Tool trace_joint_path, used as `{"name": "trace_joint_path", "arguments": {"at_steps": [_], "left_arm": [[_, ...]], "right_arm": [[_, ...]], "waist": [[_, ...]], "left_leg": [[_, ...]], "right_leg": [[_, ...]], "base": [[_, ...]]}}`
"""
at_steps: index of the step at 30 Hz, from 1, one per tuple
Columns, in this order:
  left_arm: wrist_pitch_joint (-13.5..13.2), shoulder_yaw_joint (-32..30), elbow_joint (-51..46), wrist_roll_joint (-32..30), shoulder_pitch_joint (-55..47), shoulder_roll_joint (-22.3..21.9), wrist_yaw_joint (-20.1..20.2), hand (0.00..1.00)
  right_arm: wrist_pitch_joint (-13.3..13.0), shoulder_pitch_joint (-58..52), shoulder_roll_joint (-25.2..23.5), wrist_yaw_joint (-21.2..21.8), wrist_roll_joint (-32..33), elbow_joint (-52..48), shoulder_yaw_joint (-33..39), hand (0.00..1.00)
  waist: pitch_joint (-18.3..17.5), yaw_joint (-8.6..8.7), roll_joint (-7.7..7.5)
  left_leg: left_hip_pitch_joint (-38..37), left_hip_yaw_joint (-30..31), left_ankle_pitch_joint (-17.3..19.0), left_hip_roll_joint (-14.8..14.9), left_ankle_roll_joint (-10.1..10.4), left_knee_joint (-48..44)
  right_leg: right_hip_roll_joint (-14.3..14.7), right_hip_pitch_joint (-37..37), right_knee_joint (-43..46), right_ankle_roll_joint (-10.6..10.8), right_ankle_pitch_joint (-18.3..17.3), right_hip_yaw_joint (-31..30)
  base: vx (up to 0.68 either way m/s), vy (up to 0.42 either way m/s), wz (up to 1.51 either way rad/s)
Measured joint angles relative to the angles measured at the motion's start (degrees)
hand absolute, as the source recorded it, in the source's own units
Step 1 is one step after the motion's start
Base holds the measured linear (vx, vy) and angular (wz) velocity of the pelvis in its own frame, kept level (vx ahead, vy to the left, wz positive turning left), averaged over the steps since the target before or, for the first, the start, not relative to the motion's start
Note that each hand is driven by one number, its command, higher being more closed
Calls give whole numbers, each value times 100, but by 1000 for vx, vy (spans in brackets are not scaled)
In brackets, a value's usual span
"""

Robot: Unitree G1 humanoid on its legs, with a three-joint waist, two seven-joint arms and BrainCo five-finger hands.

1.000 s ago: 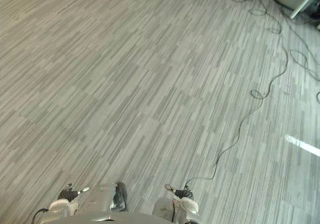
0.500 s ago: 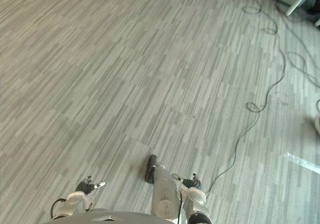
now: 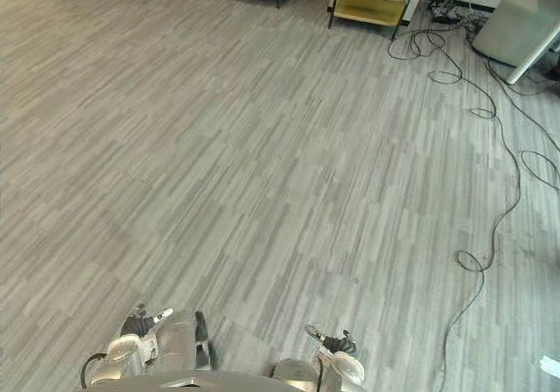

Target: Pick up cushions and gather them together orderly.

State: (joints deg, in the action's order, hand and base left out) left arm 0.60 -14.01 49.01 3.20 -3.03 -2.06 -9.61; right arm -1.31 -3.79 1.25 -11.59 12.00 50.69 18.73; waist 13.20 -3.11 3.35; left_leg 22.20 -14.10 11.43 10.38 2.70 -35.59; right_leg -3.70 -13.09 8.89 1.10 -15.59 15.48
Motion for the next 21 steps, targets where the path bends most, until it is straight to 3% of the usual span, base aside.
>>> {"name": "trace_joint_path", "arguments": {"at_steps": [1,2,3,4,5,7,8,9,10,11,12,13,15,17,18,20,21], "left_arm": [[-31,-17,-8,7,-1,-57,-54,0],[-54,0,25,-1,30,-88,-94,0],[-54,17,62,-14,81,-7,-123,0],[-59,7,149,-20,139,47,-156,0],[-64,-117,149,12,140,81,-142,0],[-62,-144,161,-3,134,111,-138,0],[-53,-84,277,-23,120,132,-133,0],[-49,-19,353,-73,128,184,-123,0],[-17,144,471,-136,160,293,-120,0],[35,201,544,-158,165,329,-115,0],[82,243,582,-233,165,337,-115,0],[100,267,611,-237,155,327,-112,0],[105,288,645,-263,160,331,-108,0],[107,291,713,-293,197,342,-94,0],[107,292,758,-309,188,330,-80,0],[101,302,827,-346,182,331,-77,0],[99,304,855,-349,179,325,-77,0]], "right_arm": [[-2,-26,-31,-24,3,46,65,0],[-2,7,-30,-45,22,176,62,0],[19,52,-91,-71,69,223,43,0],[17,129,-203,-101,154,205,74,0],[3,130,-321,-111,178,198,186,0],[11,106,-399,-102,174,213,218,0],[15,105,-426,-96,173,203,211,0],[19,100,-444,-83,167,182,217,0],[7,101,-439,-30,160,139,217,0],[6,100,-401,35,152,129,211,0],[30,82,-312,82,113,76,209,0],[33,42,-273,113,109,42,209,0],[4,-41,-274,118,106,-28,219,0],[5,-62,-234,115,105,2,240,0],[-2,-77,-227,116,118,-19,347,0],[7,-62,-223,114,120,10,402,0],[10,-48,-223,116,124,25,439,0]], "waist": [[-14,-84,-24],[-48,-147,-101],[-105,-116,-206],[-125,-93,-302],[-170,-113,-384],[-260,-183,-530],[-301,-183,-542],[-303,-142,-566],[-301,-54,-621],[-305,4,-643],[-265,34,-581],[-256,34,-550],[-263,48,-558],[-250,126,-549],[-247,160,-513],[-231,211,-487],[-213,244,-463]], "left_leg": [[-98,95,-778,-266,-19,1389],[-254,128,-1358,-448,-362,1586],[-260,65,-1224,-541,-303,1560],[-188,25,-988,-550,-467,1260],[-127,5,-616,-507,-574,739],[-243,-115,-202,-522,-702,288],[-619,-256,274,-545,-667,294],[-778,-307,440,-588,-671,303],[-1006,-372,626,-660,-686,281],[-1202,-406,707,-695,-685,293],[-1617,-501,807,-709,-672,447],[-1907,-536,847,-709,-645,634],[-2450,-617,902,-675,-549,1091],[-2809,-648,983,-616,-417,1337],[-2971,-666,1011,-565,-345,1473],[-3208,-700,1022,-468,-197,1754],[-3423,-647,1029,-431,-52,1979]], "right_leg": [[-134,-193,-104,122,-77,-166],[-245,-320,-201,145,-89,-428],[-369,-310,-228,55,2,-532],[-409,-257,-181,-12,295,-773],[-459,-295,-24,53,486,-1026],[-646,-156,669,184,565,-1349],[-750,292,1918,419,741,-1570],[-831,601,2679,540,939,-1664],[-938,1192,4023,703,1037,-1741],[-1011,1556,4845,720,1016,-1669],[-1112,2003,5620,601,859,-1314],[-1154,2251,5807,454,689,-1016],[-1177,2806,5589,331,361,-271],[-1163,3180,4690,218,170,328],[-1075,3301,3792,197,174,587],[-800,3342,1762,154,667,854],[-696,3356,649,160,1257,817]], "base": [[861,358,-73],[487,218,-51],[606,281,-28],[607,290,-8],[719,333,-18],[499,210,-43],[517,225,-60],[489,210,-51],[336,122,-17],[402,114,-17],[391,96,-20],[392,63,-28],[388,-5,-25],[378,-99,-14],[388,-142,-7],[435,-188,4],[575,-254,27]]}}
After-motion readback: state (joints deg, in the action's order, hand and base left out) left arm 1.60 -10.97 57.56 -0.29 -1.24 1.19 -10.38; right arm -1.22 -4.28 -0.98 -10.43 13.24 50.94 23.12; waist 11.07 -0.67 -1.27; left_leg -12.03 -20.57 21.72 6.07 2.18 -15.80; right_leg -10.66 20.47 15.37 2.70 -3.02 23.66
